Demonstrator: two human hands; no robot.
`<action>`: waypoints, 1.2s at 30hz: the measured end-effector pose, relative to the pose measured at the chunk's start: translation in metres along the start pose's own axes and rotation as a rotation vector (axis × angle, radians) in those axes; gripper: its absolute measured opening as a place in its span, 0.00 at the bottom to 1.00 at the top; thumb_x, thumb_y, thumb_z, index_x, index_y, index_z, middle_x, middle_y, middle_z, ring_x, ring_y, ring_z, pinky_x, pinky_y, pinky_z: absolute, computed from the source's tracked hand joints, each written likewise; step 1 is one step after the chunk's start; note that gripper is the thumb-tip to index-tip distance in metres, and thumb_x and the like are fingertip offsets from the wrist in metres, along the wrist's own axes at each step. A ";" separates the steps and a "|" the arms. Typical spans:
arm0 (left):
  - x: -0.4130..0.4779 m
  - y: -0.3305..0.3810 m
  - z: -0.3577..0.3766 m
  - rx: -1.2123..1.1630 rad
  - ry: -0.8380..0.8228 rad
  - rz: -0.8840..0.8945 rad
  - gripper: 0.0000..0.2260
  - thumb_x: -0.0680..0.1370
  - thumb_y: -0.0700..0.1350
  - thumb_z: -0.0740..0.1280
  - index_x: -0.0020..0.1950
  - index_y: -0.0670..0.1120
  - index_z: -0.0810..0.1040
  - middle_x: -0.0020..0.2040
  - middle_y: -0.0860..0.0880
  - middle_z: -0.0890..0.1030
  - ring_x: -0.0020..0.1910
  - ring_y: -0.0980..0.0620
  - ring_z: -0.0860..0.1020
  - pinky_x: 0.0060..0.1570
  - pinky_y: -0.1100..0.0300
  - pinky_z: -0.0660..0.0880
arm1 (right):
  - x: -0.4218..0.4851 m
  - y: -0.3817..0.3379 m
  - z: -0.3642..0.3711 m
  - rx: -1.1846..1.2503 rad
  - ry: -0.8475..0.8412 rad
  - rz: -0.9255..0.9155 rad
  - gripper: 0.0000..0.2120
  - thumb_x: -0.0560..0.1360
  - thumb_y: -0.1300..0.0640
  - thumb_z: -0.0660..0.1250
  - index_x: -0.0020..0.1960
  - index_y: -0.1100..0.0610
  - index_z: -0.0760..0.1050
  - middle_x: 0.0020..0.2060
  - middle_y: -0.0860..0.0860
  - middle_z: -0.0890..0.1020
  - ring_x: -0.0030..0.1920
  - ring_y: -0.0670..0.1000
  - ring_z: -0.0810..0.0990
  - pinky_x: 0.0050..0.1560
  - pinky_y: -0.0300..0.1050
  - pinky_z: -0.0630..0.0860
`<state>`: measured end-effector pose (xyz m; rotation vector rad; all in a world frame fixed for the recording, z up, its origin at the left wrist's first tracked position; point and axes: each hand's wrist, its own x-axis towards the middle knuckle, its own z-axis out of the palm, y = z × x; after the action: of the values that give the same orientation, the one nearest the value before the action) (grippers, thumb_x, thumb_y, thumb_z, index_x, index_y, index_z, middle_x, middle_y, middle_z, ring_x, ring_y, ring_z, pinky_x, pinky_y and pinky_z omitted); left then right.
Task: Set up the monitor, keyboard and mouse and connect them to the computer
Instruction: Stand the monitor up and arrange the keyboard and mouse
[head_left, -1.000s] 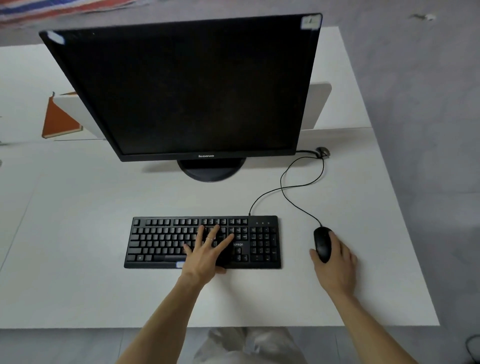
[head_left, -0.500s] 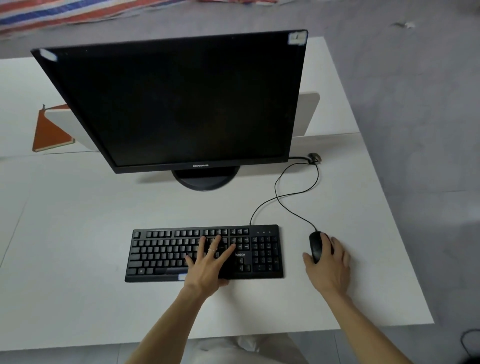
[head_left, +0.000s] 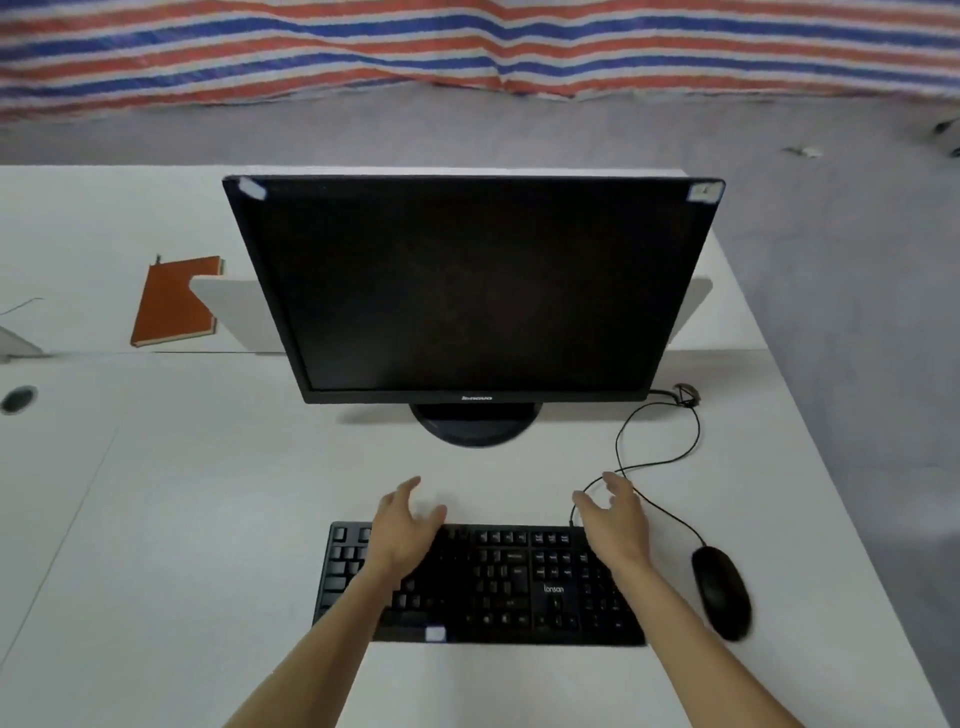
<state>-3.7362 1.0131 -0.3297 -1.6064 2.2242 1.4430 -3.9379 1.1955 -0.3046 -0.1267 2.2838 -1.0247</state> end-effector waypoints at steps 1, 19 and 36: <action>0.010 0.002 -0.010 -0.103 0.017 -0.074 0.29 0.79 0.54 0.69 0.77 0.49 0.65 0.74 0.42 0.68 0.70 0.43 0.71 0.69 0.50 0.68 | 0.006 -0.008 0.004 0.079 -0.020 0.049 0.28 0.78 0.50 0.67 0.76 0.53 0.64 0.73 0.50 0.68 0.72 0.54 0.67 0.69 0.52 0.68; 0.144 0.044 -0.110 -1.404 0.327 -0.408 0.40 0.70 0.67 0.70 0.78 0.60 0.57 0.69 0.43 0.71 0.57 0.38 0.79 0.53 0.42 0.77 | 0.141 -0.106 0.001 1.391 -0.073 0.540 0.35 0.78 0.33 0.53 0.73 0.57 0.67 0.65 0.61 0.76 0.65 0.62 0.76 0.71 0.60 0.69; 0.108 0.039 -0.083 -1.392 0.321 -0.373 0.38 0.71 0.67 0.69 0.77 0.65 0.57 0.69 0.43 0.73 0.58 0.41 0.80 0.55 0.44 0.78 | 0.118 -0.078 -0.012 1.382 -0.066 0.531 0.34 0.78 0.35 0.60 0.76 0.56 0.63 0.65 0.59 0.74 0.64 0.60 0.77 0.68 0.57 0.73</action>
<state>-3.7784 0.8788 -0.3123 -2.3905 0.6117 2.9343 -4.0517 1.1104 -0.3028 0.9160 1.0114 -1.9260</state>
